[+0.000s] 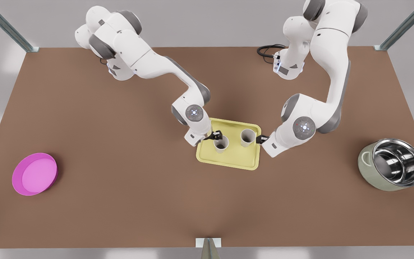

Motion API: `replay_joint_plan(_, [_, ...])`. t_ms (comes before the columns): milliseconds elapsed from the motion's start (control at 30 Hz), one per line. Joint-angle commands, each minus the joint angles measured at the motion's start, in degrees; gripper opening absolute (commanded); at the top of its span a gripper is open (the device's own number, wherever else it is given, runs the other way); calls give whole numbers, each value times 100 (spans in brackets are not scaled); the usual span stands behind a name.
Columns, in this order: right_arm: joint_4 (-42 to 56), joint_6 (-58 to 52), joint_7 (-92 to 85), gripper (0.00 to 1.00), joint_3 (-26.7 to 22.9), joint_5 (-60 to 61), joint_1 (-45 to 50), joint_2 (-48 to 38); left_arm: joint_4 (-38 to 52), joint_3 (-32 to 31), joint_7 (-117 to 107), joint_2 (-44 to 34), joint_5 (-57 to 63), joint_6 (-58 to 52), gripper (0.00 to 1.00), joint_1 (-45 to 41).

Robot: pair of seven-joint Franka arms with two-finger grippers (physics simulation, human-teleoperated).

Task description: Use the left arm to pick up the white IKEA cup from the tray and place it on the middle-left position; use the right arm to pick up the white IKEA cup from the tray and place it on the middle-right position

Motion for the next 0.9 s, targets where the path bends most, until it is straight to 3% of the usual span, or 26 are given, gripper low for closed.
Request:
replay_joint_plan(0, [48,52,370,100,16,0,13,63,-47,-8,-1402,-17,10,353,100,-111])
replay_joint_plan(133, [57,52,318,96,25,0,4,168,-882,-8,-1525,-298,2,880,100,-243])
replay_joint_plan(167, [92,52,309,89,25,-8,39,238,-1478,-8,-1525,-526,2,1467,100,-234])
replay_joint_plan(200, [189,52,335,68,25,0,48,326,-1559,1,-1525,-571,2,1487,100,-226])
replay_joint_plan(233, [233,52,361,58,60,0,40,362,-1735,1,-1525,-764,2,1460,100,-217])
replay_joint_plan(267, [241,43,388,55,69,0,57,362,-1963,1,-1516,-870,28,1531,100,-217])
replay_joint_plan(300, [259,43,379,37,69,-8,57,362,-1981,1,-1525,-835,37,1566,100,-225])
replay_joint_plan(433, [364,43,353,14,51,9,-83,353,-1972,1,-1525,-457,37,1944,100,-234])
replay_joint_plan(533, [373,43,318,6,78,9,-294,318,-2122,-8,-1569,-351,37,2058,100,-252])
replay_joint_plan(600, [391,16,177,6,605,-17,-1032,125,-2192,-8,-1569,-343,37,2128,100,-313])
replay_joint_plan(667, [364,-168,-420,6,640,-17,-1481,-200,-2219,-8,-1569,-193,37,2295,100,-313])
replay_joint_plan(867, [329,-1425,-5173,7,623,-52,-3414,-526,-2236,1,-1569,193,46,2471,100,-313])
